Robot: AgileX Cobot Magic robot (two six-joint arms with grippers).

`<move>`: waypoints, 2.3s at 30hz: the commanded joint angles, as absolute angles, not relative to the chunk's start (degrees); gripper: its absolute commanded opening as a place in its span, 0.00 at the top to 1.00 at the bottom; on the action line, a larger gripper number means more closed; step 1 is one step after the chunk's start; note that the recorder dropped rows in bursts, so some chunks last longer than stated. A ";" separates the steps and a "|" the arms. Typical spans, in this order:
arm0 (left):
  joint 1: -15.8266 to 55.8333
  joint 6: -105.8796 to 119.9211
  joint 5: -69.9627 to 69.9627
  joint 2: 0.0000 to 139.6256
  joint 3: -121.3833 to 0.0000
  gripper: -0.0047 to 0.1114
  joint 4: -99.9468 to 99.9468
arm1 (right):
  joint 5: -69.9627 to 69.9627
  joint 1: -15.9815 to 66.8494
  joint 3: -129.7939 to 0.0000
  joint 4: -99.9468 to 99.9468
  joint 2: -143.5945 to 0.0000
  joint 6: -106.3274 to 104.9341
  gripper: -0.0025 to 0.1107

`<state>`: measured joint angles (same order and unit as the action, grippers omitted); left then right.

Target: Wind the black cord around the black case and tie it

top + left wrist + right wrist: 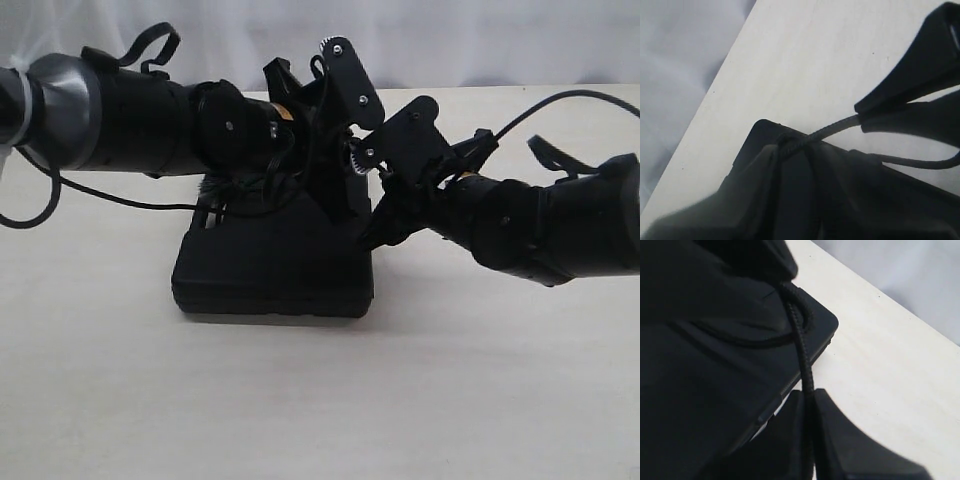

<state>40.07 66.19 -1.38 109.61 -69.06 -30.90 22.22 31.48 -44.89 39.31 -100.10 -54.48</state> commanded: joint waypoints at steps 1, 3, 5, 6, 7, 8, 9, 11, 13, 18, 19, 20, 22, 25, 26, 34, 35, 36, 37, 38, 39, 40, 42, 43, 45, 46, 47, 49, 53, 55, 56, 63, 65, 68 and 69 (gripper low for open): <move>40.44 66.10 -2.52 108.97 -69.33 0.52 -30.73 | 22.85 31.46 -45.24 39.40 -100.16 -54.19 0.94; 40.44 66.10 -3.49 108.82 -69.33 0.46 -30.73 | 22.85 31.46 -45.24 39.40 -100.16 -54.19 0.94; 40.44 65.42 -4.41 108.14 -69.33 0.46 -30.90 | 22.85 31.46 -45.24 39.40 -100.16 -54.19 0.94; 40.44 63.87 -5.10 107.65 -69.33 0.46 -31.30 | 22.85 31.46 -45.24 39.40 -100.16 -54.19 0.94; 40.44 62.42 -5.76 107.08 -69.33 0.46 -31.66 | 22.85 31.46 -45.24 39.40 -100.16 -54.19 0.94; 40.44 60.69 -6.47 106.32 -69.33 0.46 -32.61 | 22.85 31.46 -45.24 39.40 -100.16 -54.19 0.94; 40.44 59.21 -6.73 105.50 -69.33 0.46 -34.26 | 22.85 31.46 -45.24 39.40 -100.16 -54.19 0.94; 40.07 58.21 -7.45 104.29 -69.33 0.46 -37.99 | 22.83 31.46 -45.24 39.40 -100.16 -53.83 0.94; 39.43 58.21 -7.45 103.82 -69.33 0.46 -39.74 | 22.83 31.46 -45.24 39.40 -100.16 -53.67 0.94; 36.29 62.45 -4.93 104.47 -69.33 0.46 -37.34 | 22.83 31.46 -45.24 39.40 -100.16 -53.53 0.94; 35.61 63.08 -4.56 104.45 -69.33 0.46 -36.82 | 22.83 31.46 -45.24 38.23 -100.16 -52.76 0.94; 35.00 63.18 -3.98 104.45 -69.33 0.46 -36.45 | 22.83 31.46 -45.24 37.38 -100.16 -51.93 0.94; 33.94 63.18 -2.91 104.45 -69.33 0.46 -35.04 | 22.83 31.46 -45.24 35.89 -100.16 -50.39 0.94; 32.78 63.36 0.00 104.45 -69.33 0.46 -30.37 | 22.83 31.46 -45.24 35.17 -100.16 -49.59 0.94; 32.61 63.81 2.06 104.45 -69.33 0.46 -27.68 | 22.83 31.46 -45.24 35.17 -100.16 -49.59 0.94; 31.27 64.65 5.07 106.98 -69.33 0.46 -7.73 | 22.21 31.46 -45.24 35.14 -100.16 -49.62 0.94; 31.27 64.65 3.77 107.71 -69.33 0.46 -5.06 | 22.21 31.46 -45.24 35.14 -100.16 -49.62 0.94; 31.39 64.65 2.44 108.53 -69.33 0.46 -3.74 | 22.22 31.46 -45.24 35.14 -100.16 -49.86 0.94; 31.39 64.75 0.80 109.39 -69.33 0.46 -3.18 | 22.22 31.46 -45.24 35.14 -100.16 -50.03 0.94; 31.39 64.87 -0.80 110.04 -69.33 0.46 -2.53 | 22.22 31.46 -45.24 35.14 -100.16 -50.03 0.94; 31.39 64.87 -2.87 111.07 -69.33 0.46 -0.89 | 22.22 31.46 -45.24 35.14 -100.16 -50.03 0.94; 31.39 64.87 -4.43 111.68 -69.33 0.46 0.50 | 22.22 31.46 -45.24 35.14 -100.16 -50.03 0.94; 31.39 64.87 -8.18 112.99 -69.33 0.46 2.58 | 22.22 31.46 -45.24 34.89 -100.16 -50.03 0.94; 31.39 64.87 -9.71 113.40 -69.33 0.46 2.80 | 22.22 31.46 -45.24 34.89 -100.16 -50.03 0.94; 31.39 64.87 -13.93 114.34 -69.33 0.47 2.80 | 22.22 31.46 -45.24 34.89 -100.16 -50.03 0.94; 31.39 64.87 -13.94 114.48 -69.33 0.49 2.80 | 22.22 31.46 -45.24 34.89 -100.16 -50.03 0.94; 31.39 64.87 -13.62 114.48 -69.33 0.53 2.80 | 22.22 31.46 -45.24 34.89 -100.16 -50.03 0.94; 31.39 64.87 -13.62 114.48 -69.33 0.56 2.80 | 22.22 31.46 -45.24 34.89 -100.16 -50.03 0.94; 31.39 69.34 -6.85 113.60 -69.33 0.56 2.38 | 22.22 31.46 -45.24 34.90 -100.16 -50.13 0.94; 31.27 70.50 -4.42 111.97 -69.33 0.55 2.38 | 22.22 31.46 -45.24 34.90 -100.16 -50.26 0.94; 31.27 70.50 -4.20 111.67 -69.33 0.55 2.38 | 22.22 31.46 -45.24 34.90 -100.16 -50.26 0.94; 27.47 74.30 -5.63 113.37 -69.33 0.55 2.93 | 21.23 31.46 -45.24 34.90 -100.16 -50.26 0.94; 27.20 74.30 -8.32 115.45 -69.33 0.55 2.93 | 21.34 31.46 -45.24 34.62 -100.16 -50.26 0.94; 27.78 74.42 -12.54 117.55 -69.33 0.55 2.93 | 21.22 31.46 -45.24 33.42 -100.16 -49.37 0.94; 28.06 74.42 -12.81 117.64 -69.33 0.55 2.93 | 21.22 31.46 -45.24 33.42 -100.16 -49.37 0.94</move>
